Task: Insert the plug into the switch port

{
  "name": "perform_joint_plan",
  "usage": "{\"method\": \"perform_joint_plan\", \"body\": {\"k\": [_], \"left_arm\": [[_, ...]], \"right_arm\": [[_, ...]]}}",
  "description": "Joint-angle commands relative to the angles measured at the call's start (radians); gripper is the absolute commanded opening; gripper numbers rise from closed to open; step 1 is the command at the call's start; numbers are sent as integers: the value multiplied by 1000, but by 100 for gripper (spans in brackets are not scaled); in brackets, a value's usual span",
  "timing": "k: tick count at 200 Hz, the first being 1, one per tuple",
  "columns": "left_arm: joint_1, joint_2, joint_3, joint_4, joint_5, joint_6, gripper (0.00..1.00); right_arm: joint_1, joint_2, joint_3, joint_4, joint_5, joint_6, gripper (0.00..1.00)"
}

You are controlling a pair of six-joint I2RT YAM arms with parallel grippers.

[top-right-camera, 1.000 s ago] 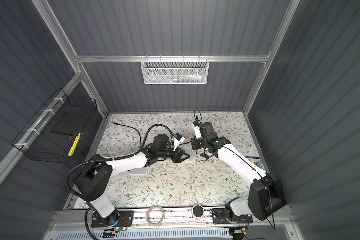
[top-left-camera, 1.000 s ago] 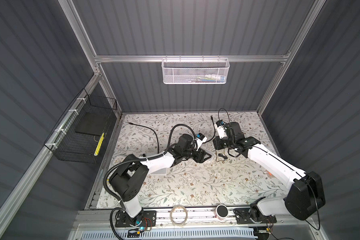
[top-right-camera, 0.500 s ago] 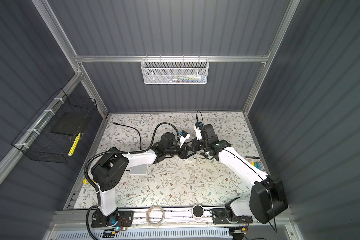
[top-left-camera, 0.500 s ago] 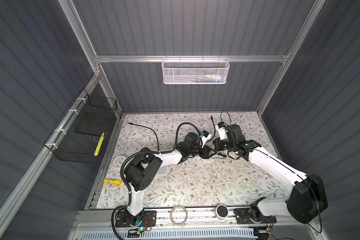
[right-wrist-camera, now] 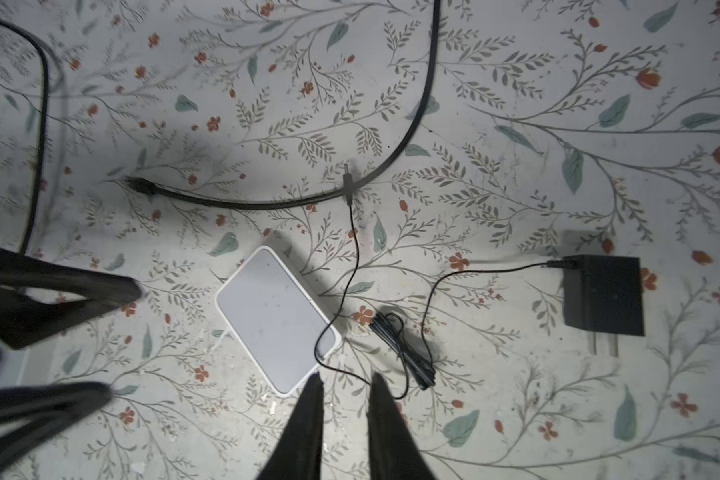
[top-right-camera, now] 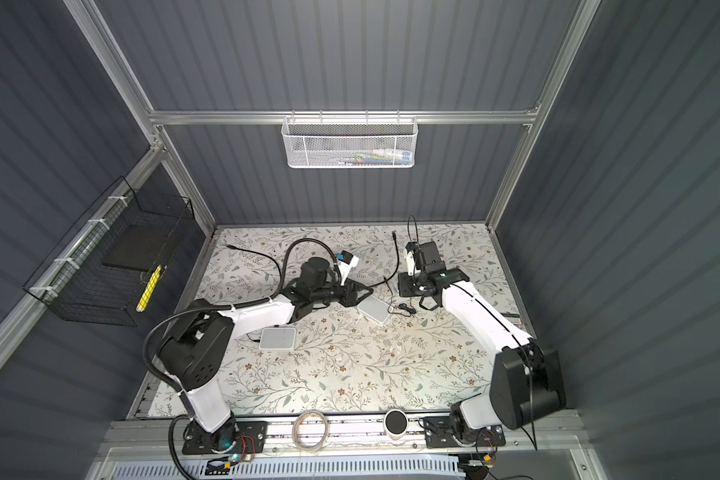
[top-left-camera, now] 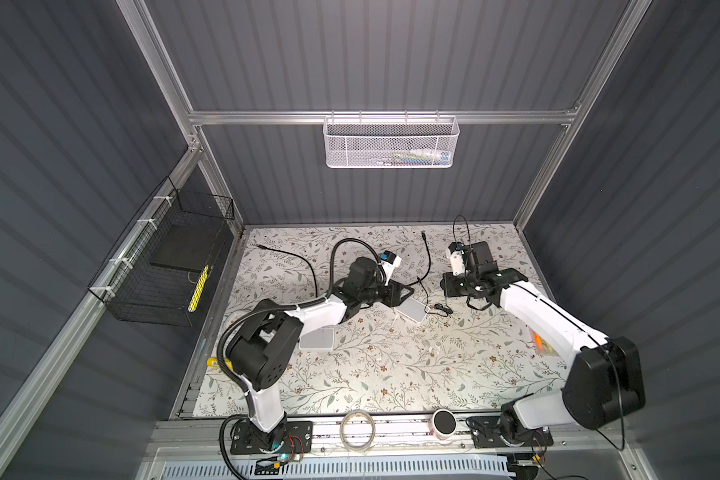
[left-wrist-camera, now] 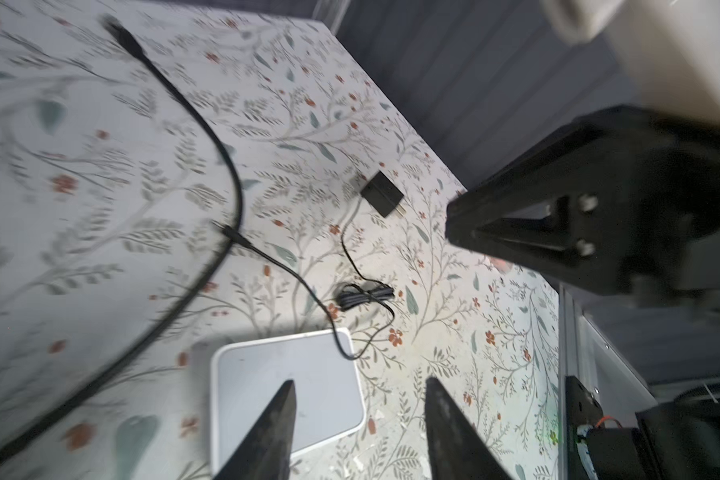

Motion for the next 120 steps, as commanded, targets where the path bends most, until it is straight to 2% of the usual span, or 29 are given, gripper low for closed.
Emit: {"method": "perform_joint_plan", "body": {"k": [1,42,120], "left_arm": [[30,-80,-26,-57,-39,30,50],[64,-155,-86,-77,-36,23,50],[175,-275,-164,-113,2,22,50]], "right_arm": [[4,117,83,-113,-22,-18,26],[16,271,152,-82,-53,10,32],[21,457,275,-135,-31,31,32]]}}
